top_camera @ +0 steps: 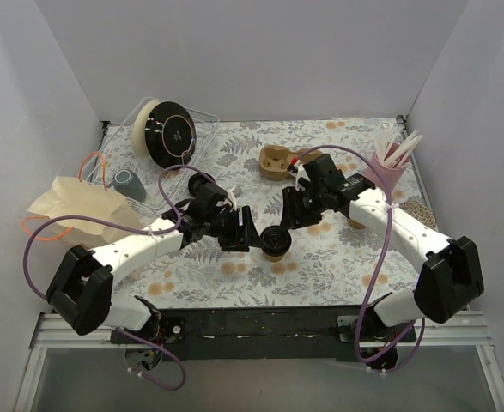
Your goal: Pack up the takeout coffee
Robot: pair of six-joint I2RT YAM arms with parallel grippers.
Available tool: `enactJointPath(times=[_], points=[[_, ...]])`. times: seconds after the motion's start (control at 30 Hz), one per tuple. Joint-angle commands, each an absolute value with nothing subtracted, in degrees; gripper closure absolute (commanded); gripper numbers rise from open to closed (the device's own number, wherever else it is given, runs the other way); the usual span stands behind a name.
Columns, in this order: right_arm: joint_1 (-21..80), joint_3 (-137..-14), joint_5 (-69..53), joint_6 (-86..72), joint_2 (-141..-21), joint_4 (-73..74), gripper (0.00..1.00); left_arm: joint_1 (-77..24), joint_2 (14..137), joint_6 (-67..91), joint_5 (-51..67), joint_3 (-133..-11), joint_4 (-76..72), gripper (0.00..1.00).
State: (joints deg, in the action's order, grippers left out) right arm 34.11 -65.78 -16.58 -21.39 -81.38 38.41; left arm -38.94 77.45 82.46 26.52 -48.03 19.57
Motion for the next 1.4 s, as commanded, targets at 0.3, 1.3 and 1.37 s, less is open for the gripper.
enactJointPath(times=[0.3, 1.3, 1.37], points=[[35.7, -70.5, -16.1, -18.9, -82.2, 39.1, 0.60, -40.3, 80.6, 84.0, 24.2, -46.0, 15.0, 0.42], [44.8, -67.9, 1.3, -20.3, -85.3, 39.6, 0.57, -40.3, 84.0, 80.3, 19.8, -47.8, 16.7, 0.37], [44.8, -65.5, 2.4, -20.5, -84.7, 39.6, 0.58, -40.3, 83.8, 80.5, 19.3, -47.5, 16.7, 0.37]])
